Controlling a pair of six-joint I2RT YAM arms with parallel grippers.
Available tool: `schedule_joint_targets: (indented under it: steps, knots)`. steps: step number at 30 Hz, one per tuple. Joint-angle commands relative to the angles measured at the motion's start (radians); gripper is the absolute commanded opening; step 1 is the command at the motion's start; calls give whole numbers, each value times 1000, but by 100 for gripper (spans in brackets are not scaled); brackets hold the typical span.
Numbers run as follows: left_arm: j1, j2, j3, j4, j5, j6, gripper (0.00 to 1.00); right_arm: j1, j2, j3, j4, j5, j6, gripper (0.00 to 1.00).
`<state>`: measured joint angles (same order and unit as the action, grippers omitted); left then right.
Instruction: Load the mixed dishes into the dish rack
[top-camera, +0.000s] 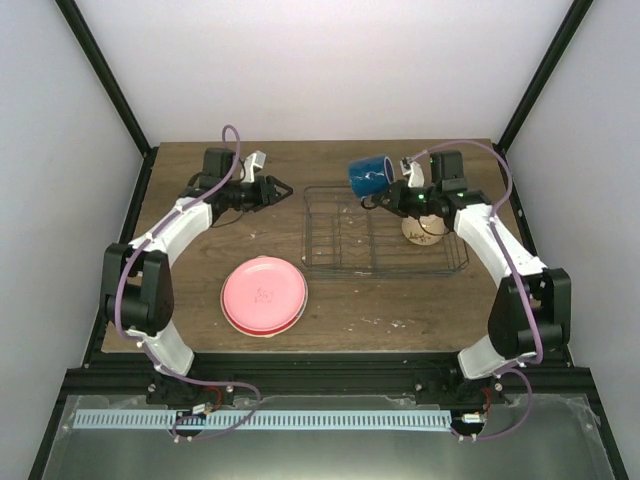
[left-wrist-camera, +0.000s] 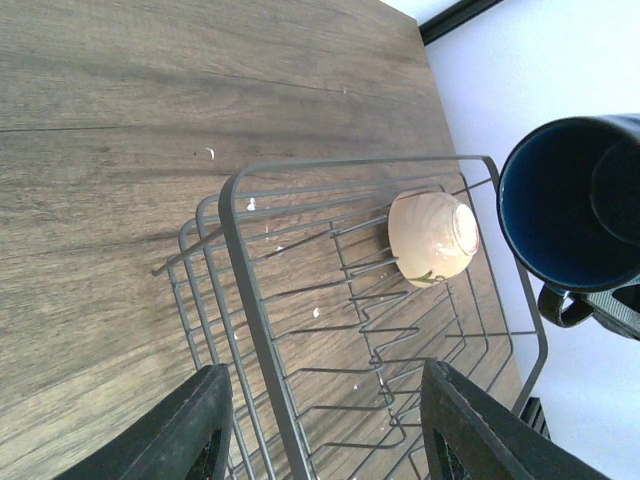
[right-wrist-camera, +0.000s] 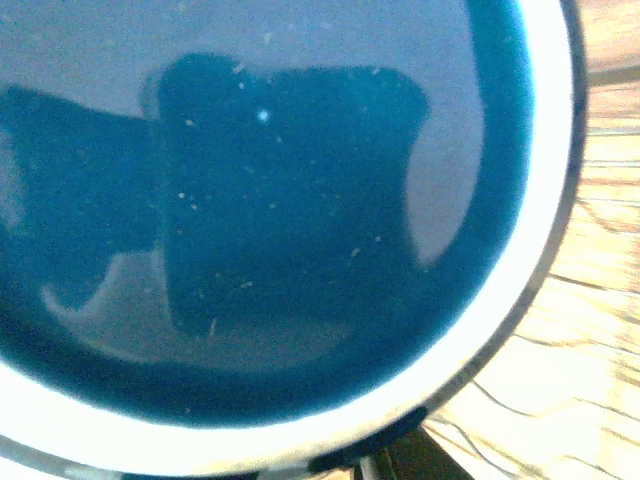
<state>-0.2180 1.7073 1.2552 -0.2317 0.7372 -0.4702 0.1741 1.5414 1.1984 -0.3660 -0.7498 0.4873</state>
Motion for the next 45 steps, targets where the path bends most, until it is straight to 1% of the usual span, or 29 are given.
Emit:
schedule_joint_targets:
  steps: [1, 3, 6, 12, 16, 20, 27, 32, 38, 41, 45]
  knots:
    - [3, -26, 40, -54, -24, 64, 53, -18, -92, 93, -247, 165, -140, 1]
    - [4, -18, 46, -58, -24, 66, 53, -18, -102, 99, -309, 236, -147, 1]
    - [3, -6, 58, -64, -22, 73, 53, -19, -104, 90, -368, 304, -149, 1]
    - [3, 8, 89, -99, -47, 105, 53, -18, -95, 43, -419, 411, -143, 1]
    - [3, 7, 99, -120, -60, 119, 53, -18, -83, -4, -380, 439, -145, 1]
    - [4, -1, 95, -135, -73, 129, 53, -18, -44, -18, -366, 445, -149, 1]
    - [5, -22, 82, -162, -106, 150, 53, -18, -5, -10, -418, 495, -186, 1]
    - [6, -19, 88, -170, -107, 157, 53, -18, 4, 31, -488, 567, -243, 1]
    - [5, 3, 106, -171, -96, 159, 53, -17, 13, 56, -548, 597, -350, 1]
    - [5, 13, 119, -170, -89, 156, 53, -16, 1, 31, -530, 631, -429, 1]
    - [6, 30, 134, -165, -77, 151, 53, -17, -48, -26, -455, 711, -541, 1]
